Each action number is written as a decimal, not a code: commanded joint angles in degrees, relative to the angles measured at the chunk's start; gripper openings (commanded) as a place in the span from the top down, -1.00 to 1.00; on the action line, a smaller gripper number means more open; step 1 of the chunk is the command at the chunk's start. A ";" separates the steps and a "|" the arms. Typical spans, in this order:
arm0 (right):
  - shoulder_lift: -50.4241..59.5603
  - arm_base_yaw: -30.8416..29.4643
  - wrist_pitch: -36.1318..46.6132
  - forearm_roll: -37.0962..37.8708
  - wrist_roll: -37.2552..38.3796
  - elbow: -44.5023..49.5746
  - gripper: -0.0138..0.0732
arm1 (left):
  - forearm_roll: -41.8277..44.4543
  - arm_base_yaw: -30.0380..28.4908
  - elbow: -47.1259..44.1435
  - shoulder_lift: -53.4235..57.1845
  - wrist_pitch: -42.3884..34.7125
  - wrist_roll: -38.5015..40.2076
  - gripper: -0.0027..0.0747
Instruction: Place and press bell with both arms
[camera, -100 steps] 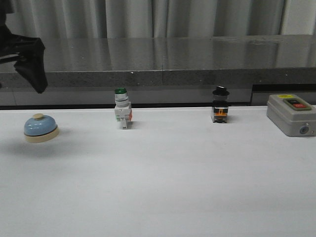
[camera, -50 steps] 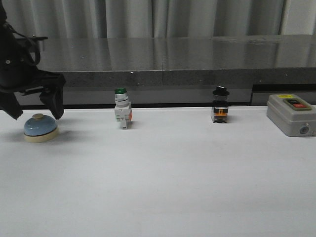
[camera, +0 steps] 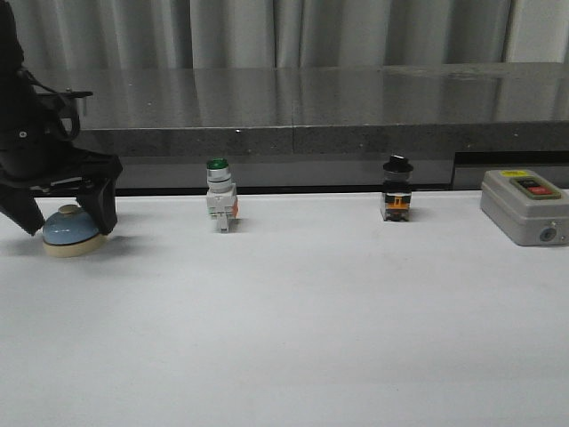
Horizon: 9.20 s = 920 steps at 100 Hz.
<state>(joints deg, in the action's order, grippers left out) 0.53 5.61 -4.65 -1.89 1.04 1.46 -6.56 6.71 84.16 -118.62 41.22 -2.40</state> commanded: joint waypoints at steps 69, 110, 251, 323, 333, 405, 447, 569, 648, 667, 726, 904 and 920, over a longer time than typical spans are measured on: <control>1.16 0.03 4.96 0.53 -0.16 -0.76 0.82 | -0.26 1.18 5.94 3.31 6.95 -0.18 0.36; 1.16 0.03 4.96 0.53 -0.16 -0.76 0.82 | -0.26 12.41 18.15 6.04 15.64 -0.18 0.36; 1.16 0.03 4.96 0.53 -0.16 -0.76 0.82 | -1.36 32.60 20.26 -5.62 8.99 -1.18 -0.32; 1.16 0.03 4.96 0.53 -0.16 -0.76 0.82 | -1.54 31.84 20.26 6.07 8.40 0.02 -0.78; 1.16 0.03 4.96 0.53 -0.16 -0.76 0.82 | -1.11 31.08 20.26 9.41 8.40 0.02 -0.78; 1.16 0.03 4.96 0.53 -0.16 -0.76 0.82 | -0.64 9.69 -18.54 45.76 -7.92 1.59 -0.78; 1.16 0.03 4.96 0.53 -0.16 -0.76 0.82 | -0.64 6.64 -43.31 74.11 -18.46 1.59 -0.78; 1.16 0.03 4.96 0.53 -0.16 -0.76 0.82 | -0.50 6.64 -49.77 89.90 -19.14 1.59 0.98; 1.16 0.03 4.96 0.53 -0.16 -0.76 0.82 | 7.26 6.64 -72.96 103.23 -44.42 1.59 0.98; 1.16 0.03 4.96 0.53 -0.16 -0.76 0.82 | 7.01 5.44 -80.70 110.21 -44.82 1.59 0.98; 1.16 0.03 4.96 0.53 -0.16 -0.76 0.82 | 6.56 -3.38 -86.62 120.64 -44.33 1.59 0.98; -13.57 0.03 -12.57 -1.35 0.15 -26.89 0.82 | 6.56 -3.38 -86.62 120.64 -44.33 1.59 0.98; -24.38 0.03 -25.10 -1.35 0.15 -38.05 0.82 | 6.56 -3.38 -86.62 120.64 -44.33 1.59 0.98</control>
<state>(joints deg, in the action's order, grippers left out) -18.35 5.61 -26.98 -3.15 1.25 -30.25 0.45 3.43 -0.04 0.25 1.48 -1.39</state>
